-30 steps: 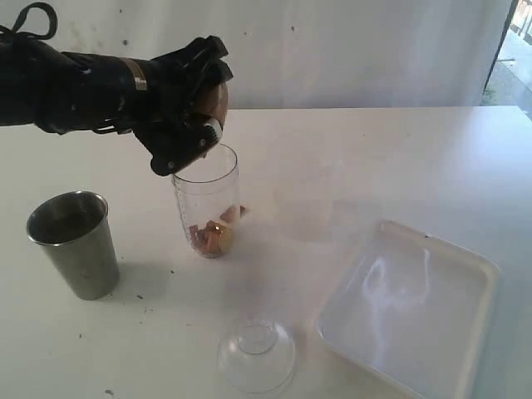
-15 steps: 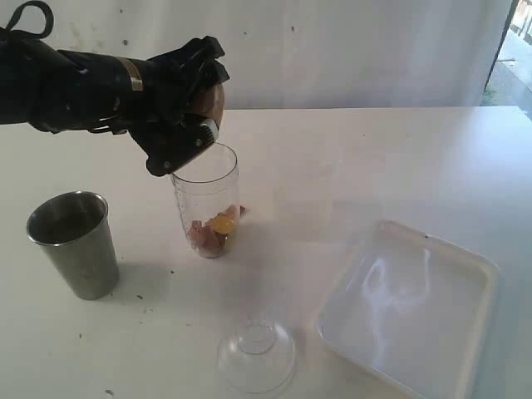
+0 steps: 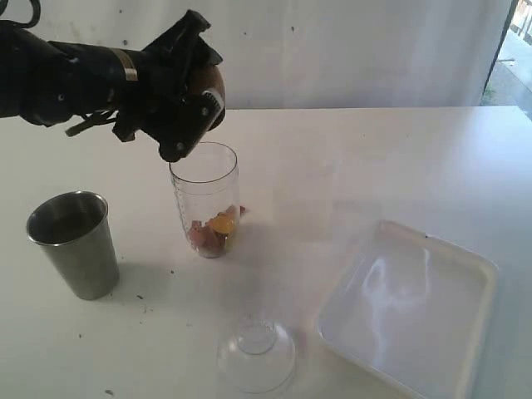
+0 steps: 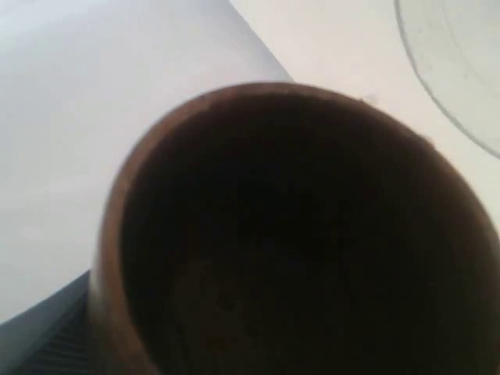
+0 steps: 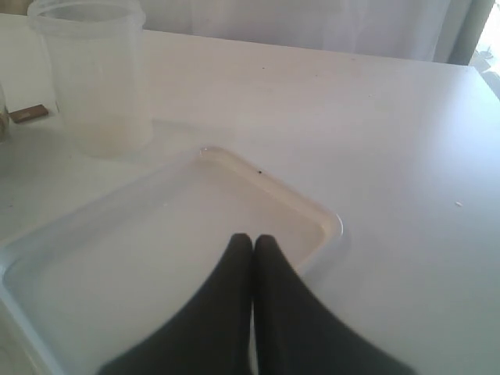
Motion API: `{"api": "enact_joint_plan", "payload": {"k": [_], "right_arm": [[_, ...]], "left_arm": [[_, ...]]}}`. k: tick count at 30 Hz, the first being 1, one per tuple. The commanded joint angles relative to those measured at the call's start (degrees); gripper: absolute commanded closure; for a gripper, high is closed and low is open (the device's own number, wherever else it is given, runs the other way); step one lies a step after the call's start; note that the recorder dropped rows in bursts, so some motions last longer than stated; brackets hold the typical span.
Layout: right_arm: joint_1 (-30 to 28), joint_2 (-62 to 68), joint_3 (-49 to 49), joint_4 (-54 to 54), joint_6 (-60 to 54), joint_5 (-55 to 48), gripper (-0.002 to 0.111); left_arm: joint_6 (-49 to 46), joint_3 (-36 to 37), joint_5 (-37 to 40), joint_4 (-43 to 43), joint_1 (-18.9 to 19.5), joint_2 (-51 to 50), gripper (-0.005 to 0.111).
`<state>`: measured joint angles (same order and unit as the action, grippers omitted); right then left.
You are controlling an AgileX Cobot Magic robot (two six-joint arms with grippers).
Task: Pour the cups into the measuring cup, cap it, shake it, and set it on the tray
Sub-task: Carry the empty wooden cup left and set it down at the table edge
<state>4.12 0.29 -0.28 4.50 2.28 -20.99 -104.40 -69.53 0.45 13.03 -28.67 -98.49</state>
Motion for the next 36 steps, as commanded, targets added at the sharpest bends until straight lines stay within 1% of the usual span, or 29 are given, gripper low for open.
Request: {"api": "enact_joint_plan", "payload": {"k": [1, 3, 4, 14, 16, 18, 20, 21, 22, 23, 24, 25, 27, 28, 30, 32, 34, 35, 36], "right_arm": [[-0.1, -0.3, 0.3, 0.2, -0.1, 0.8, 0.108], [-0.1, -0.3, 0.3, 0.2, -0.1, 0.8, 0.108], [-0.1, -0.3, 0.3, 0.2, -0.1, 0.8, 0.108], [-0.1, -0.3, 0.3, 0.1, -0.1, 0.8, 0.108], [-0.1, -0.3, 0.3, 0.1, -0.1, 0.8, 0.108], [-0.1, -0.3, 0.3, 0.1, -0.1, 0.8, 0.108], [-0.1, -0.3, 0.3, 0.1, -0.1, 0.8, 0.108], [-0.1, -0.3, 0.3, 0.1, -0.1, 0.8, 0.108], [-0.1, -0.3, 0.3, 0.1, -0.1, 0.8, 0.108], [-0.1, -0.3, 0.3, 0.1, -0.1, 0.8, 0.108], [-0.1, -0.3, 0.3, 0.1, -0.1, 0.8, 0.108], [-0.1, -0.3, 0.3, 0.2, -0.1, 0.8, 0.108], [-0.1, -0.3, 0.3, 0.2, -0.1, 0.8, 0.108], [-0.1, -0.3, 0.3, 0.2, -0.1, 0.8, 0.108], [-0.1, -0.3, 0.3, 0.2, -0.1, 0.8, 0.108], [-0.1, -0.3, 0.3, 0.2, -0.1, 0.8, 0.108], [-0.1, -0.3, 0.3, 0.2, -0.1, 0.8, 0.108], [-0.1, -0.3, 0.3, 0.2, -0.1, 0.8, 0.108], [-0.1, -0.3, 0.3, 0.2, -0.1, 0.8, 0.108]], "left_arm": [[17.2, -0.2, -2.3, -11.5, 0.0, 1.8, 0.107], [23.3, -0.5, -2.2, -13.0, 0.1, 1.9, 0.107], [24.7, -0.5, -2.2, -13.0, 0.2, 1.9, 0.107], [33.9, -0.5, -2.8, -13.0, 1.7, 1.9, 0.107], [37.3, -0.5, -3.2, -13.0, 2.1, 1.9, 0.107], [44.6, -0.5, -4.6, -13.0, 3.0, 1.9, 0.107], [59.4, -0.5, -8.4, -13.5, 5.2, 1.9, 0.107], [70.5, -0.5, -9.9, -13.5, 6.9, 1.9, 0.107], [76.4, -0.5, -9.9, -13.5, 8.0, 1.9, 0.107], [85.3, -0.5, -9.0, -13.5, 10.5, 2.0, 0.107], [89.7, -0.5, -7.4, -13.5, 12.8, 2.0, 0.107], [92.9, -0.5, -6.1, -13.5, 14.7, 2.0, 0.107], [95.8, 1.6, -5.7, -13.5, 20.5, 2.3, 0.107], [95.8, 2.7, -6.8, -13.5, 21.7, 2.5, 0.107], [98.3, 8.0, -12.1, -13.5, 25.8, 3.2, 0.107], [105.0, 14.4, -19.9, -13.5, 30.1, 3.0, 0.107], [106.6, 19.1, -25.6, -13.0, 32.6, 2.5, 0.107], [106.5, 22.6, -30.0, -10.0, 34.8, 1.4, 0.107], [106.5, 24.1, -31.2, -7.9, 35.9, 0.7, 0.107]]}}
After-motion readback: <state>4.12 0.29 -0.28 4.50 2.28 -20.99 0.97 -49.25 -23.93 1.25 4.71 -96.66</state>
